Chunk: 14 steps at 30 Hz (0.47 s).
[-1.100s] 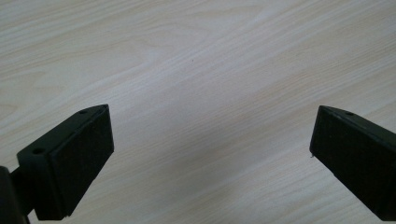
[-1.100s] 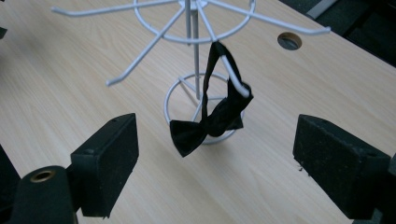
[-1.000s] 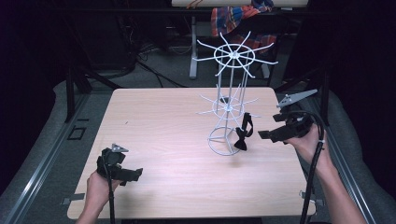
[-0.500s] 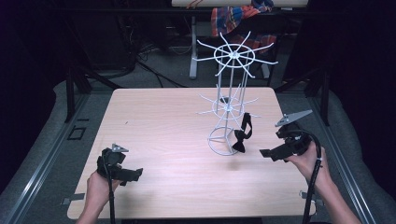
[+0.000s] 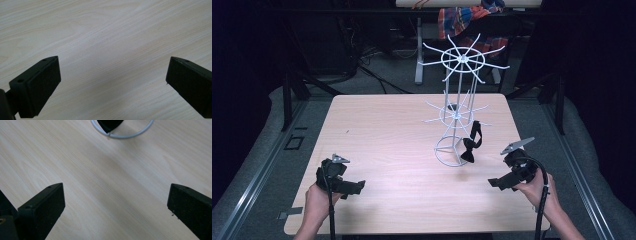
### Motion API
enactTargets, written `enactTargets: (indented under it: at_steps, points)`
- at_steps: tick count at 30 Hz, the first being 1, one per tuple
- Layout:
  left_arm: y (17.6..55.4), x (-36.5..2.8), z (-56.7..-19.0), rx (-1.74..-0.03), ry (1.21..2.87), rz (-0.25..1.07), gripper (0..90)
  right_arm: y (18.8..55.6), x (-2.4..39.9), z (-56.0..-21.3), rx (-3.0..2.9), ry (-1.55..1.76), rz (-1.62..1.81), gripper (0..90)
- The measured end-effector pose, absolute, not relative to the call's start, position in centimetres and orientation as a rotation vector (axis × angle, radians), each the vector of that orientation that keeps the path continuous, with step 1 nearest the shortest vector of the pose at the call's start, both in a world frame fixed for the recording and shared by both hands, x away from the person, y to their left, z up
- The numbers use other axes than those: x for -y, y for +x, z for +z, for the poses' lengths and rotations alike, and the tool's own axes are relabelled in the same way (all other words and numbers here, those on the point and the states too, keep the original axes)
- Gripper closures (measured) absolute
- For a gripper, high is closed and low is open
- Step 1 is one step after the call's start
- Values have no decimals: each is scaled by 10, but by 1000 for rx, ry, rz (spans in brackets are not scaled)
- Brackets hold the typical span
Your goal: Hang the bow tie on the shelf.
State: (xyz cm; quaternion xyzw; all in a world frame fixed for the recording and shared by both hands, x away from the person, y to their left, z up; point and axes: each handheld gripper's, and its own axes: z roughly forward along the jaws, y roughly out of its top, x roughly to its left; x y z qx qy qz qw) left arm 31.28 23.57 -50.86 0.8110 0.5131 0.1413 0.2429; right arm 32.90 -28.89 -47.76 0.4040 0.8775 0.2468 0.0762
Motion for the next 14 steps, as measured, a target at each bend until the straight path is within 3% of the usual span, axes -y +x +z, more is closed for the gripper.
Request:
enactTargets:
  at_steps: [8,14]
  points:
    - [313,-235,-509,-1391,2221,383,0,325,290,-503,-2648,1255,677,16]
    - [313,-234,-509,-1386,2229,383,0,325,290,-504,-2643,1264,699,55]
